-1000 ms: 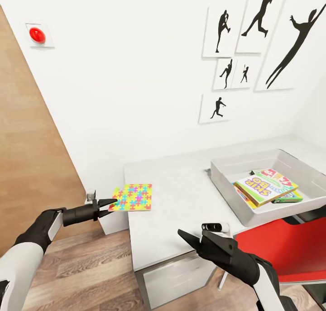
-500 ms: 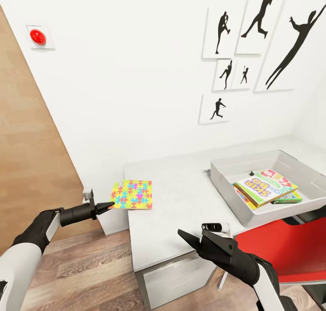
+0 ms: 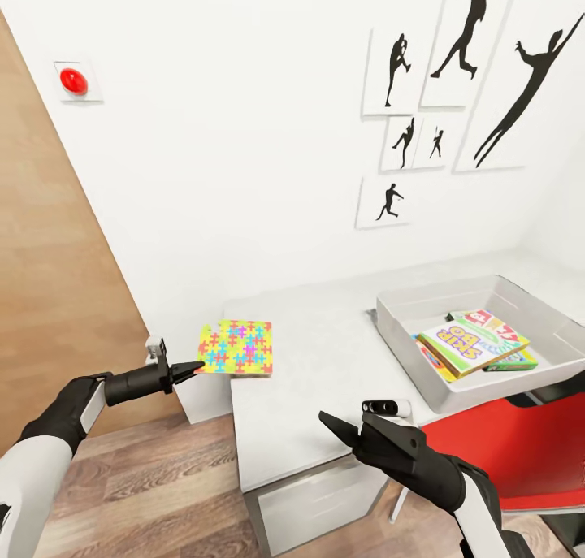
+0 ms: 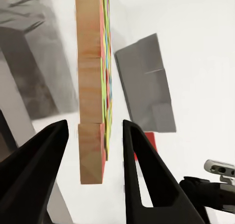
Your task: Put all the toys in the child's room - the three board games (two on the bed and one on the table), the two jigsaw puzzles on the table, and the tennis ball on the table - inside the toy box on the table in the child's room.
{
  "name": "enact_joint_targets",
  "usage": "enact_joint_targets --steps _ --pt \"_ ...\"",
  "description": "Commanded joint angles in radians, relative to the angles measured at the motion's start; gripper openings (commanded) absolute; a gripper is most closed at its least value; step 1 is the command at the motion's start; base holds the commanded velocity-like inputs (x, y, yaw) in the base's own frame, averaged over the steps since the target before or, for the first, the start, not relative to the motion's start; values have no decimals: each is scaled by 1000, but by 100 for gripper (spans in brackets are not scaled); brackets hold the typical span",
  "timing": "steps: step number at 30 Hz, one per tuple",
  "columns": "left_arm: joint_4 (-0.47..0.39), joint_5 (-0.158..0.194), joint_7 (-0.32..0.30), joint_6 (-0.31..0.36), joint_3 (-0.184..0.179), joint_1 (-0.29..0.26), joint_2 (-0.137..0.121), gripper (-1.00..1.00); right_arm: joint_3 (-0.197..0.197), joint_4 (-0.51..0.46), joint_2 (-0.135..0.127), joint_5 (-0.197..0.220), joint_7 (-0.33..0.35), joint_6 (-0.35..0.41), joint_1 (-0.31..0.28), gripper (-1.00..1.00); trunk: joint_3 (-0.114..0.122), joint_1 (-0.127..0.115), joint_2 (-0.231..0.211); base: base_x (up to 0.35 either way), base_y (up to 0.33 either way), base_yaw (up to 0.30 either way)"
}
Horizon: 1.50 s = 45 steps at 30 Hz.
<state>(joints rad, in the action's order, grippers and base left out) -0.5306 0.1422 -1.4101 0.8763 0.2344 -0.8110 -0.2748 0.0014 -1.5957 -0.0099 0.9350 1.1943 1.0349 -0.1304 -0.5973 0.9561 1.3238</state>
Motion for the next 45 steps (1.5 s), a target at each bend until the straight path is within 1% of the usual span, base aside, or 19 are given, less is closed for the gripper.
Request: enact_joint_targets --steps 1,11,18,29,35,40,45 --pt "0 1 -3 10 0 0 0 -100 0 0 0 1 1 3 0 100 2 -4 -7 0 0 0" --pt "0 0 -3 16 0 0 1 -100 3 0 1 -2 -5 3 -1 100 34 -42 -77 0 0 0" --pt "0 0 -2 33 0 0 0 -100 1 0 1 -3 -5 -1 -1 100 56 -69 -126 -2 0 0" --pt "0 0 -3 36 0 0 0 -100 0 2 1 -7 2 -5 0 100 90 -111 -203 -116 0 0" --pt "0 0 -3 35 0 0 0 -100 0 2 2 -9 0 -35 4 100 109 -134 -245 -7 0 0" --pt "0 0 -3 35 -1 0 0 -100 0 2 2 -11 0 -45 4 100 125 -153 -280 -6 0 0" --pt "0 0 -3 35 -1 0 0 -100 0 3 2 -10 1 -47 5 100 140 -173 -315 -177 0 0"
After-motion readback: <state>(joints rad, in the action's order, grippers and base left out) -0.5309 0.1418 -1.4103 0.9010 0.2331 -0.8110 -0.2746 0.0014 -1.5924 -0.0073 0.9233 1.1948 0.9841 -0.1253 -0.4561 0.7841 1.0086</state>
